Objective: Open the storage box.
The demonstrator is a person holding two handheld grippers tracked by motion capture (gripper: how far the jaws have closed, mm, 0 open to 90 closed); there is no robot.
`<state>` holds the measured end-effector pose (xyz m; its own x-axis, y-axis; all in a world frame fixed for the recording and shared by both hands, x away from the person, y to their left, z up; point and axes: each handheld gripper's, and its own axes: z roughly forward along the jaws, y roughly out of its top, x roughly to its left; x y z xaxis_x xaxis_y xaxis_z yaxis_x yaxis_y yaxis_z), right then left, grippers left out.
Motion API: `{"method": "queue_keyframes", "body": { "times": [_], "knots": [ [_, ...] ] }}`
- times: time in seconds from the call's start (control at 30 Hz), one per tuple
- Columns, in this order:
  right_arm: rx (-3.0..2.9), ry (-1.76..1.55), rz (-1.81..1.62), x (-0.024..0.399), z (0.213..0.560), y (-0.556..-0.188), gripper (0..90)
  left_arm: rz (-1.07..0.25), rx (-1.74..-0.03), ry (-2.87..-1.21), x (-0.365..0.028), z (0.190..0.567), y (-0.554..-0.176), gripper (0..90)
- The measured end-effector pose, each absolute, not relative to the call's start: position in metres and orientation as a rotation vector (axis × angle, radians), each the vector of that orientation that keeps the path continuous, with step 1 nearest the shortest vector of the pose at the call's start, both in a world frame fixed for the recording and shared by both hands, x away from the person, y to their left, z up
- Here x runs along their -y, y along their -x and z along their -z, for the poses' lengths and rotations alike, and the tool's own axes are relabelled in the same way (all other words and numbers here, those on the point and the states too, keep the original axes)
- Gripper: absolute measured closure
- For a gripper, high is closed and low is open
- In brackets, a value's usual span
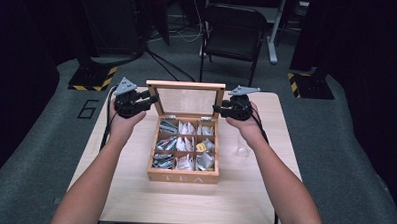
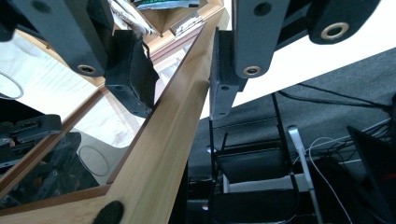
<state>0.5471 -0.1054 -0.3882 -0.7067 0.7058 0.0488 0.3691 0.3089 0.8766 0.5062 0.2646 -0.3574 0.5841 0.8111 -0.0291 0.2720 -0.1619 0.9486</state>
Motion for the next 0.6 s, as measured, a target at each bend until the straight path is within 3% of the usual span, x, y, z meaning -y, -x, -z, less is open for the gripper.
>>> {"method": "queue_keyframes", "body": {
  "times": [0.6],
  "knots": [
    [-2.234,-0.981,-1.368,0.105,0.397,-0.557,62.6,-0.627,-0.926,-1.729,-0.261,0.361,-0.518,62.7]
  ]
}}
